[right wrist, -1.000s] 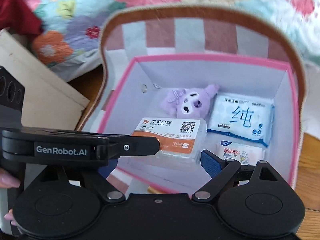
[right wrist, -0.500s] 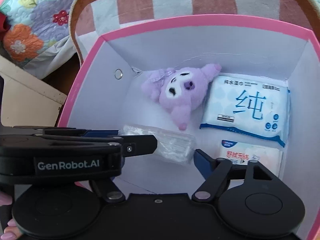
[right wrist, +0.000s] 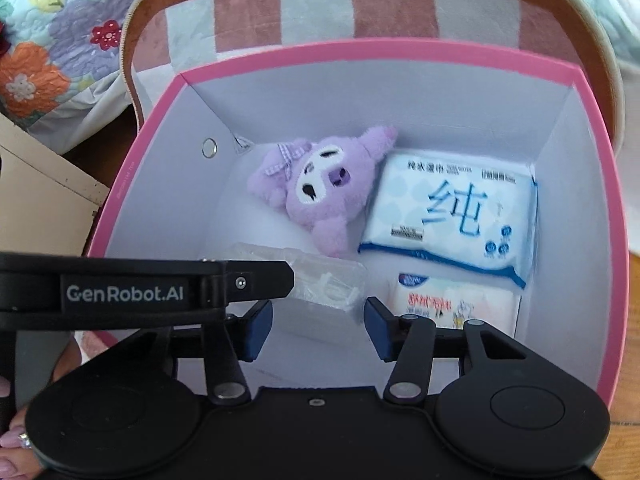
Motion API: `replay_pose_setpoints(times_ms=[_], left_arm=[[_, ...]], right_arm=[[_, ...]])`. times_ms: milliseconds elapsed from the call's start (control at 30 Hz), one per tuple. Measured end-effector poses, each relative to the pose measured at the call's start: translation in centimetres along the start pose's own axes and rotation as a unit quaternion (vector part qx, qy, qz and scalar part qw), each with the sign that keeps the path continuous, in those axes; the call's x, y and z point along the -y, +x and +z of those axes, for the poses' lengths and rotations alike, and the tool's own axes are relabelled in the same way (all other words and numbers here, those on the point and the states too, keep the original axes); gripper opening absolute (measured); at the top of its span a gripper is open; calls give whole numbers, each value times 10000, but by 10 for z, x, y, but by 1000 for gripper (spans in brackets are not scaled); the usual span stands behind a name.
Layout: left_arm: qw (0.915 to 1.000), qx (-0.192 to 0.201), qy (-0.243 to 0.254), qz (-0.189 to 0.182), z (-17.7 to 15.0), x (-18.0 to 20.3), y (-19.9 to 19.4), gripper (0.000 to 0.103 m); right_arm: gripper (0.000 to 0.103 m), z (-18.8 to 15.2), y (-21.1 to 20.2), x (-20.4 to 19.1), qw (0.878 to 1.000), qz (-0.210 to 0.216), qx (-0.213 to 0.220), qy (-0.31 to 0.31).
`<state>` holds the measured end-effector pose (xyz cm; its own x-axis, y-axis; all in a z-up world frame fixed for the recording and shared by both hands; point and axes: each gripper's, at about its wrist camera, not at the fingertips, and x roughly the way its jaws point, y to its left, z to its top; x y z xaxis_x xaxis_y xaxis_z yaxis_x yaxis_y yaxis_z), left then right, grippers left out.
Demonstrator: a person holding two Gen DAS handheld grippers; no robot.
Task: Organize objects
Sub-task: 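Open both grippers to release the clear box beside the white pack, then raise both grippers and move them to the green yarn ball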
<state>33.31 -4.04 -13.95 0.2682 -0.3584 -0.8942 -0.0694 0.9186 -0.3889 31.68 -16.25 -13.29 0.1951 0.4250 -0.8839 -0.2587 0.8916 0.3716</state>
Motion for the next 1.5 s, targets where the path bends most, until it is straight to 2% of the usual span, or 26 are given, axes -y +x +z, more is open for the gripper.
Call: replay_pose_setpoints(times_ms=[67, 133, 233, 267, 300, 367, 467, 600, 667, 700, 767, 967, 1067, 1200, 1367, 1500], left_arm=[[9999, -36, 53, 139, 3, 3, 0, 52], [9998, 19, 77, 180, 5, 6, 1, 52], [9993, 268, 123, 237, 9, 9, 4, 54], [9989, 357, 167, 258, 10, 11, 6, 51], [9985, 364, 236, 332, 11, 13, 9, 48], [9978, 337, 331, 462, 9, 15, 19, 49], [9975, 465, 380, 385, 5, 13, 20, 49], [9985, 377, 257, 287, 0, 10, 19, 47], [9975, 491, 295, 403, -2, 12, 14, 48], [9963, 580, 330, 544, -4, 14, 10, 52], [9938, 674, 510, 720, -7, 19, -2, 53], [9927, 701, 784, 593, -20, 27, -50, 61], [9912, 713, 899, 658, -33, 33, -76, 64], [9884, 722, 1079, 790, -54, 43, -108, 66], [9860, 720, 1218, 882, -77, 55, -151, 67], [9823, 857, 1331, 1002, -94, 63, -180, 74]], right_arm=[[58, 4, 1, 10, 9989, 299, -94, 360], [58, 4, 2, 7, 9990, 284, -53, 330], [55, 6, 6, -1, 9999, 9, 49, 106], [54, 8, 7, -3, 9999, -100, 99, 25], [53, 9, 10, -4, 9996, -219, 155, -111], [53, 11, 12, -8, 9967, -636, 310, -401], [53, 11, 15, -6, 9971, -523, 247, -505], [53, 8, 13, 5, 9986, -259, 251, -388], [53, 4, 10, 4, 9979, -368, 285, -457], [53, 2, 6, 2, 9970, -436, 360, -530], [54, -4, -5, -1, 9956, -436, 498, -665], [60, -23, -43, -11, 9941, -299, 623, -838], [67, -34, -66, -20, 9919, -269, 784, -964], [71, -56, -96, -26, 9892, -152, 1099, -961], [76, -77, -128, -38, 9869, -18, 1232, -1045], [78, -91, -161, -52, 9844, -76, 1247, -1242]])
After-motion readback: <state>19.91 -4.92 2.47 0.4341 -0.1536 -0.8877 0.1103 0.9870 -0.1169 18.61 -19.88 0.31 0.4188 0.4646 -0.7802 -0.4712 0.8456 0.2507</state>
